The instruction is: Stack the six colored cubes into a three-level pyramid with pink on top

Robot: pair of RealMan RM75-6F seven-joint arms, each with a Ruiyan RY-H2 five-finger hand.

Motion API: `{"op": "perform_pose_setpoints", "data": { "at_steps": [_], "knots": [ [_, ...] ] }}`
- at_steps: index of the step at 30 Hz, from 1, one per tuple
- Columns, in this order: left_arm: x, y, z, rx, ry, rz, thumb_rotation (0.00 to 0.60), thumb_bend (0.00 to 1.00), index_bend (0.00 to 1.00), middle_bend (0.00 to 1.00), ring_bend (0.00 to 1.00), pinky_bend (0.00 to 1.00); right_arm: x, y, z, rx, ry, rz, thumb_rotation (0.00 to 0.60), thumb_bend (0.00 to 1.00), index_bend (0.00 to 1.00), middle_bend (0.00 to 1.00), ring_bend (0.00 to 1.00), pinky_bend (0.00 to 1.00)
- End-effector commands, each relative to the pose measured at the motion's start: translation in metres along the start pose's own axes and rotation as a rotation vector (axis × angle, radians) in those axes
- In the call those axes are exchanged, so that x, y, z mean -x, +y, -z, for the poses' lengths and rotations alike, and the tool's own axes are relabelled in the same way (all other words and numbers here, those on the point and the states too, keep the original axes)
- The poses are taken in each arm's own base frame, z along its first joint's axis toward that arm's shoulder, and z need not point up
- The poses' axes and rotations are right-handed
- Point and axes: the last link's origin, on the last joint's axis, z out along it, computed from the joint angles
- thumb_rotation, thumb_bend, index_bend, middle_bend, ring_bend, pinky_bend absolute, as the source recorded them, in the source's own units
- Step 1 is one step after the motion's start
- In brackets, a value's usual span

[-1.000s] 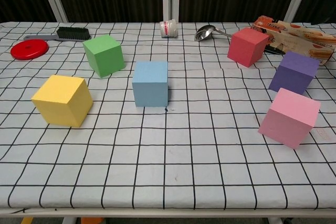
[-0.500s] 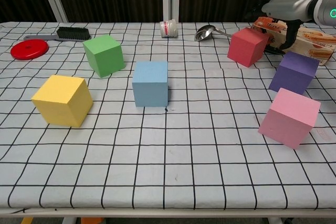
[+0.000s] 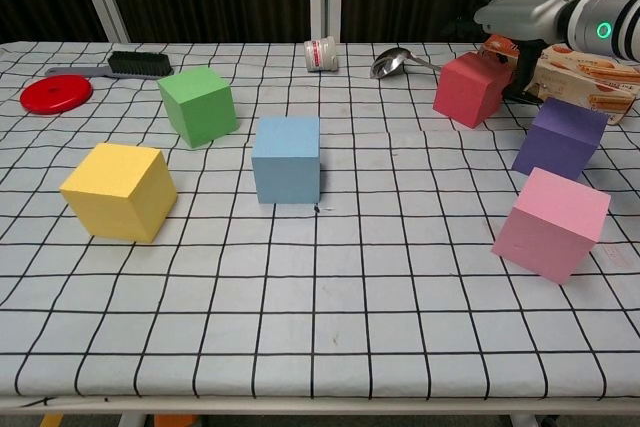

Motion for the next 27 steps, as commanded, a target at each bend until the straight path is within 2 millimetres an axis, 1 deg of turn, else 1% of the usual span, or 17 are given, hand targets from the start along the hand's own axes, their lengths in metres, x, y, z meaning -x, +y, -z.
{"op": "perform_pose_setpoints", "data": {
  "at_steps": [1,7,15,17,23,26,27],
  "knots": [
    [0.0,-0.001,0.0,-0.002,0.001,0.0,0.6,0.01,0.09,0.04,0.0,0.07,0.001,-0.004,-0.002,-0.01,0.003,0.007,0.6,0.13,0.0,0.14,0.0,0.0],
    [0.0,-0.002,0.001,-0.007,0.0,0.005,0.6,0.01,0.09,0.04,0.0,0.08,0.003,-0.007,-0.004,-0.019,0.01,0.009,0.6,0.15,0.0,0.17,0.0,0.0],
    [0.0,-0.003,0.001,-0.008,-0.002,0.006,0.6,0.01,0.09,0.04,0.0,0.08,0.006,-0.005,-0.004,-0.012,0.015,-0.004,0.6,0.17,0.0,0.32,0.0,0.0],
    [0.0,-0.003,0.002,-0.009,-0.002,0.006,0.6,0.01,0.09,0.04,0.0,0.08,0.005,-0.004,-0.003,-0.009,0.023,-0.009,0.6,0.17,0.0,0.34,0.0,0.0],
    [0.0,-0.002,0.0,-0.004,-0.004,0.004,0.6,0.01,0.09,0.04,0.0,0.08,-0.006,0.002,0.004,-0.005,0.074,-0.055,0.6,0.17,0.0,0.38,0.0,0.0],
    [0.0,-0.001,0.0,-0.003,-0.002,0.004,0.6,0.01,0.09,0.04,0.0,0.08,-0.016,0.006,0.008,-0.001,0.101,-0.081,0.6,0.17,0.0,0.4,0.0,0.0],
    [0.0,-0.001,0.0,-0.002,-0.001,0.005,0.6,0.01,0.09,0.04,0.0,0.08,-0.023,0.007,0.01,0.003,0.117,-0.103,0.6,0.17,0.0,0.41,0.0,0.0]
  ]
}}
